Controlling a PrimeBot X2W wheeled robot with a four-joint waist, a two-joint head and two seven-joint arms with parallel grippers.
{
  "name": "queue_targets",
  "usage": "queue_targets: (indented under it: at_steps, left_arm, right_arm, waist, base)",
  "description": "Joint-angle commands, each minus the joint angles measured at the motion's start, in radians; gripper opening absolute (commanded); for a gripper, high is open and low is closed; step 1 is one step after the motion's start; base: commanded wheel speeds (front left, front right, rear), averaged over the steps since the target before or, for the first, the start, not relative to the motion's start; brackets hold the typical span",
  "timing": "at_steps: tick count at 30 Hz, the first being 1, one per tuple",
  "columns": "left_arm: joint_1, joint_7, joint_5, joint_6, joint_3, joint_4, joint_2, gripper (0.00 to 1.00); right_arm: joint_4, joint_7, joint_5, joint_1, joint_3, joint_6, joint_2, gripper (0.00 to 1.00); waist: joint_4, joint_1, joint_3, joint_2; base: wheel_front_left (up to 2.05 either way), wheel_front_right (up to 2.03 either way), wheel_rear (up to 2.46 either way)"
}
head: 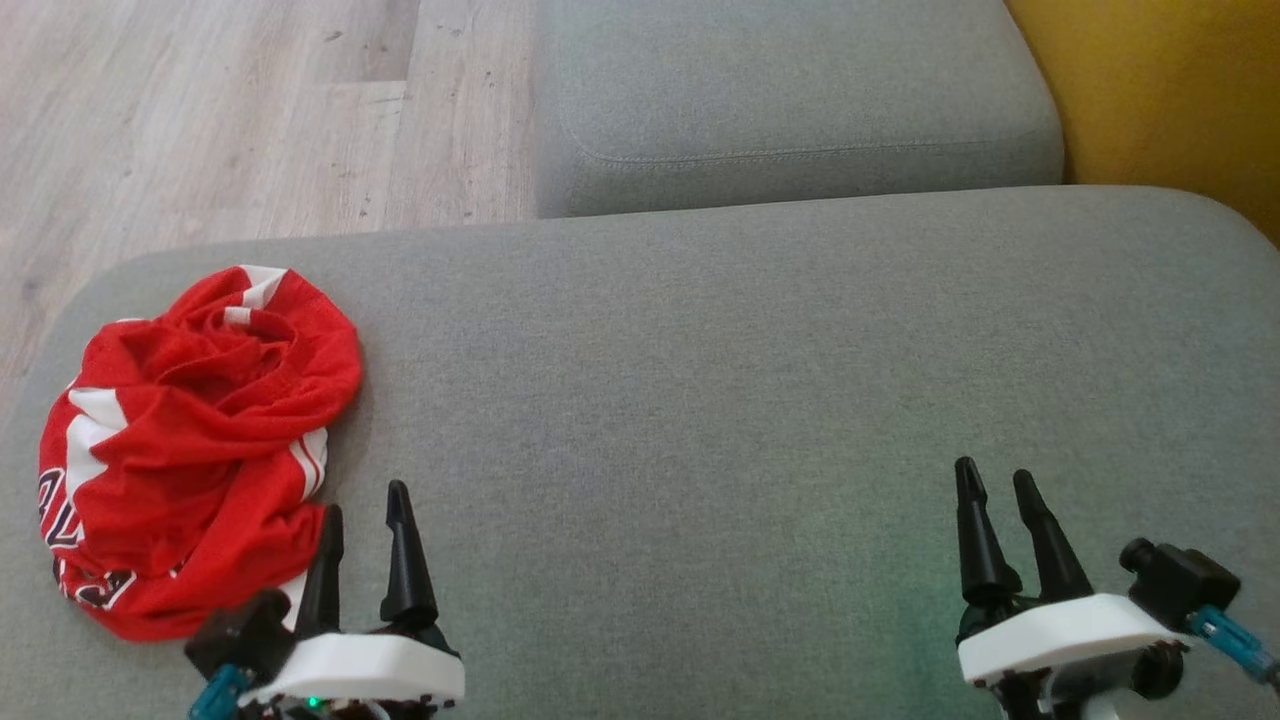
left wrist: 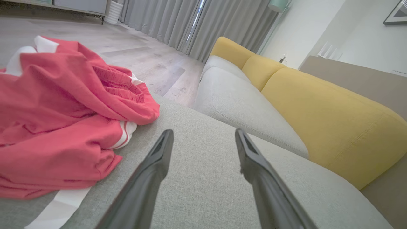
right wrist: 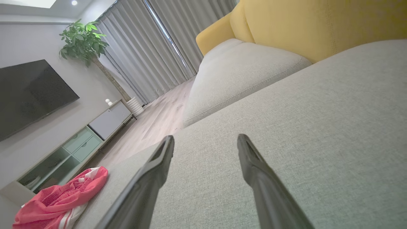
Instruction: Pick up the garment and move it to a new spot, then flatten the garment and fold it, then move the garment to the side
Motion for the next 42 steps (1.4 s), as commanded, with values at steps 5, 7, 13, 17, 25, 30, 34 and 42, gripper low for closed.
queue_targets:
  at_steps: [5,7,13,17,25,30,34,42]
  left_arm:
    - [-0.026,-0.025,0.083,0.012,0.000,-0.035,0.006,1.00]
    - [-0.026,-0.031,0.111,0.012,-0.007,-0.033,0.006,1.00]
    - [-0.024,-0.048,0.179,0.017,-0.024,-0.034,0.006,1.00]
    - [-0.021,-0.060,0.216,0.026,-0.034,-0.034,0.006,1.00]
    - [-0.012,-0.084,0.300,0.055,-0.051,-0.015,0.007,1.00]
    - [-0.005,-0.099,0.337,0.071,-0.056,0.028,0.007,1.00]
    - [-0.005,-0.111,0.371,0.082,-0.057,0.042,0.007,1.00]
    - [-0.003,-0.128,0.430,0.096,-0.057,0.038,0.008,1.00]
  right_arm:
    - [-0.047,-0.027,-0.087,-0.028,0.035,0.006,-0.008,1.00]
    - [-0.047,-0.033,-0.115,-0.027,0.039,0.006,-0.008,1.00]
    - [-0.049,-0.051,-0.191,-0.022,0.044,0.006,-0.008,1.00]
    - [-0.042,-0.062,-0.236,-0.016,0.051,0.006,-0.009,1.00]
    - [0.005,-0.086,-0.316,-0.005,0.043,0.007,-0.009,1.00]
    - [0.017,-0.101,-0.369,-0.001,0.048,0.007,-0.010,1.00]
    - [0.023,-0.112,-0.414,0.005,0.056,0.008,-0.010,1.00]
    - [0.032,-0.130,-0.476,0.014,0.053,0.008,-0.010,1.00]
  waist:
    - [0.000,0.0001,-0.003,0.0000]
    - [0.000,0.0000,-0.005,0.0000]
    - [0.002,0.0000,-0.010,0.0000]
    - [0.005,0.0000,-0.015,0.0000]
    - [0.008,0.0000,-0.028,0.0000]
    - [0.008,0.0000,-0.039,0.0000]
    - [0.009,0.0000,-0.048,0.0000]
    - [0.010,0.0000,-0.057,0.0000]
  base:
    - [0.00,0.00,0.00]
    - [0.00,0.00,0.00]
    - [0.00,0.00,0.00]
    - [0.00,0.00,0.00]
    - [0.00,0.00,0.00]
    - [0.00,0.00,0.00]
    - [0.00,0.00,0.00]
    - [0.00,0.00,0.00]
